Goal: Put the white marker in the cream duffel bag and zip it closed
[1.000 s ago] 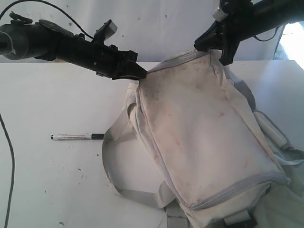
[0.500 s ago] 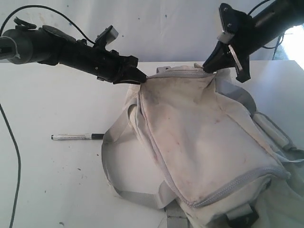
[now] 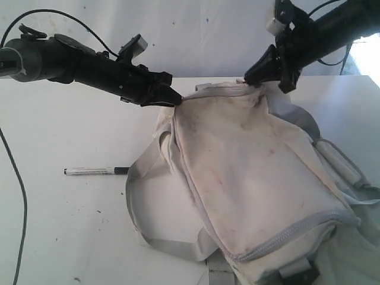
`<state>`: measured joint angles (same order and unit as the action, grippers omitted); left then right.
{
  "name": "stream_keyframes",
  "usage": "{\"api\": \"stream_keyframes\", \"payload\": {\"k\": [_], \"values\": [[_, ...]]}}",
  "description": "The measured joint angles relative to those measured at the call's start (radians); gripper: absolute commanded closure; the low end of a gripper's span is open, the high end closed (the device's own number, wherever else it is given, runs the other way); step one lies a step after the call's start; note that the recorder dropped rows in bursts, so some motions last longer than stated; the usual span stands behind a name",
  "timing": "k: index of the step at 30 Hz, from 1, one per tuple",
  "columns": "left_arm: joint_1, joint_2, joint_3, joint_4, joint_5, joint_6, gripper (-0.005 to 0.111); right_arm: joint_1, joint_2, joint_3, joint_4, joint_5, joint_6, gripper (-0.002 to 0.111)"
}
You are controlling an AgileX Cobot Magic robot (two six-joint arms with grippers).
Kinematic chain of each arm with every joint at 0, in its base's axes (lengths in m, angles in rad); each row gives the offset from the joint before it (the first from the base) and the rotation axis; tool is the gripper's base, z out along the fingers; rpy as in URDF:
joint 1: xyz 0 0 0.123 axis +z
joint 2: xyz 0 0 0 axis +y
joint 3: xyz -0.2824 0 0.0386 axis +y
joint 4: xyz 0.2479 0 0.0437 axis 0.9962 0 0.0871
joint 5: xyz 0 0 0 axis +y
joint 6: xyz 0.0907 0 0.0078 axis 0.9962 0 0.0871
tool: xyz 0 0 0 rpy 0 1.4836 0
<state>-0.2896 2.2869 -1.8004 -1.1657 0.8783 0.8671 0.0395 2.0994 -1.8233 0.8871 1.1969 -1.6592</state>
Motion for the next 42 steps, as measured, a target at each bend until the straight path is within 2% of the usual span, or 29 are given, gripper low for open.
{"api": "stream_keyframes", "payload": {"k": [3, 7, 14, 17, 22, 25, 32, 37, 42], "values": [[0.000, 0.000, 0.000, 0.002, -0.001, 0.000, 0.088, 0.000, -0.002, 0.000, 0.098, 0.000, 0.000, 0.108], [0.000, 0.000, 0.000, 0.003, -0.006, 0.000, 0.088, 0.000, -0.006, 0.000, 0.042, 0.000, 0.025, 0.106], [0.000, 0.000, 0.000, 0.003, -0.018, 0.000, 0.088, 0.000, -0.006, 0.000, -0.211, 0.002, 0.249, 0.077], [0.000, 0.000, 0.000, 0.003, -0.025, 0.000, 0.088, 0.000, -0.006, 0.000, -0.236, 0.006, 0.281, 0.071], [0.000, 0.000, 0.000, 0.003, -0.031, 0.000, 0.088, 0.000, -0.006, 0.000, -0.204, 0.008, 0.294, 0.071], [0.000, 0.000, 0.000, 0.003, -0.031, 0.000, 0.088, 0.000, -0.010, 0.000, -0.167, -0.057, 0.336, 0.071], [0.000, 0.000, 0.000, 0.003, -0.031, 0.000, 0.088, 0.000, -0.020, 0.000, -0.112, -0.256, 0.636, 0.073], [0.000, 0.000, 0.000, 0.003, -0.034, 0.000, 0.088, 0.006, -0.016, -0.021, -0.112, -0.269, 0.744, 0.081], [0.000, 0.000, 0.000, 0.003, -0.035, 0.000, 0.088, 0.033, 0.012, -0.114, -0.120, -0.255, 0.865, 0.081]]}}
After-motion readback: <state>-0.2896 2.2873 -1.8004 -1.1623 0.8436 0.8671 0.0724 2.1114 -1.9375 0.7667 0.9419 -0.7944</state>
